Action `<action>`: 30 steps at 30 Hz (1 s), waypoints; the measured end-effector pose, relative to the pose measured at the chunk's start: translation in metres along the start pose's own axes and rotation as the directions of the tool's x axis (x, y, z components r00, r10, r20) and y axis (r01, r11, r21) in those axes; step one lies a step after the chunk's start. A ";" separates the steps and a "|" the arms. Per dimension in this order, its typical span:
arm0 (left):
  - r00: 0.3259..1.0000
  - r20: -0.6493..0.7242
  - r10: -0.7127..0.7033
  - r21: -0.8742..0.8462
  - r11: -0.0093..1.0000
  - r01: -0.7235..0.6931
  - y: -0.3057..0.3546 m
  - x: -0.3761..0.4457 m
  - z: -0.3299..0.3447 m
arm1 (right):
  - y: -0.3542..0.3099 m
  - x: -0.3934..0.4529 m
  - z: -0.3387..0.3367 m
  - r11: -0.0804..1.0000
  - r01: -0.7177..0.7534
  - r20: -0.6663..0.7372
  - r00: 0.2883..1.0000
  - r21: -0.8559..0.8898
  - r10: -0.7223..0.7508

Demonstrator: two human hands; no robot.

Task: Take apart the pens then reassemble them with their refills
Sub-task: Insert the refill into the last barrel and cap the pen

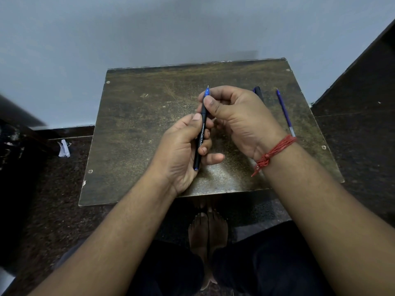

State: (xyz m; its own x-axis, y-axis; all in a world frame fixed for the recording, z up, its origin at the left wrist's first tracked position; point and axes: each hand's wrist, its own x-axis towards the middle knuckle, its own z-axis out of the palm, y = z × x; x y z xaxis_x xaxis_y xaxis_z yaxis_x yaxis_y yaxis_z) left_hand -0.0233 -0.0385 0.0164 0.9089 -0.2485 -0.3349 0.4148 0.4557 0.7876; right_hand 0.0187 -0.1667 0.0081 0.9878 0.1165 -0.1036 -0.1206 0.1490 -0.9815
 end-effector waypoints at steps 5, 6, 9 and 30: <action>0.999 -0.026 0.022 0.019 1.000 -0.022 -0.004 0.002 0.000 | -0.002 0.000 0.002 0.999 -0.034 -0.059 0.998 -0.015 0.033; 0.999 -0.031 0.031 0.030 0.999 -0.030 -0.004 0.002 -0.001 | -0.003 0.000 0.003 0.999 -0.040 -0.070 0.997 -0.013 0.039; 0.996 -0.048 0.073 0.084 0.994 -0.069 -0.006 0.003 -0.001 | -0.004 -0.001 0.005 0.998 -0.054 -0.105 0.993 -0.026 0.051; 0.985 -0.160 0.064 0.175 0.984 -0.035 -0.008 0.009 -0.009 | -0.013 0.001 -0.038 0.414 -0.091 -0.208 0.946 -0.906 -0.248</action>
State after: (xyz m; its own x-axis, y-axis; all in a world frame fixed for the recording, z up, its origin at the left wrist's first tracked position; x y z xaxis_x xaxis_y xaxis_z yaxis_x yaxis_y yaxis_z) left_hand -0.0180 -0.0368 0.0027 0.9287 -0.0794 -0.3623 0.3685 0.3076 0.8773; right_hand 0.0248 -0.2059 0.0146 0.9851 -0.1313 0.1115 -0.0503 -0.8384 -0.5427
